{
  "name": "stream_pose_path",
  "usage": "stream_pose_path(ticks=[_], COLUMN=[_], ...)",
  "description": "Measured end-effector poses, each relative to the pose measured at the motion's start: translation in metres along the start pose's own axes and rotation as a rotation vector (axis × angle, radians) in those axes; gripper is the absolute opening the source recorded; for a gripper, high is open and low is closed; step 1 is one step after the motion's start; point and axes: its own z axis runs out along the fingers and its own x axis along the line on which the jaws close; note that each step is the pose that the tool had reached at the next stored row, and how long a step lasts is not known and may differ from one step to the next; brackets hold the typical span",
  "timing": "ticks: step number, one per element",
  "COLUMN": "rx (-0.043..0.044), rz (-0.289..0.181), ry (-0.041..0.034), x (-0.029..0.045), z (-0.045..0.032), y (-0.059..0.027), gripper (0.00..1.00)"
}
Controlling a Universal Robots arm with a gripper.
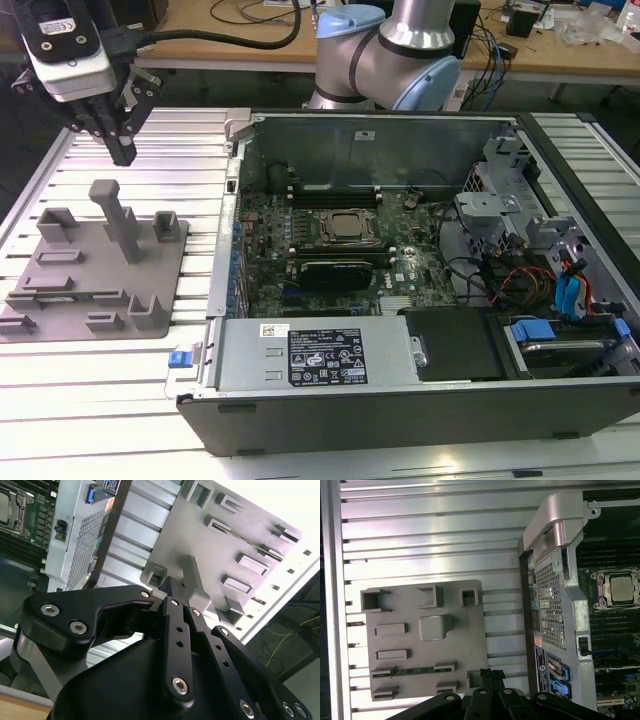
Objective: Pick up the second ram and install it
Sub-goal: 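Reach for the second ram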
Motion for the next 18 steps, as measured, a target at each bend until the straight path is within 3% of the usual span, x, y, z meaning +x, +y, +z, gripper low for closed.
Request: stream_pose_path(ticks=[12, 14, 18], rx=[0.0001, -0.0001, 0.0000], rz=[0.000, 0.000, 0.000], ry=[0.0000, -0.0001, -0.0001], x=[0.0356, 0.0380, 0.0494], z=[-0.0005, -0.0005, 0.0019], y=[-0.0026, -0.0028, -0.0042], gripper=[0.08, 0.08, 0.08])
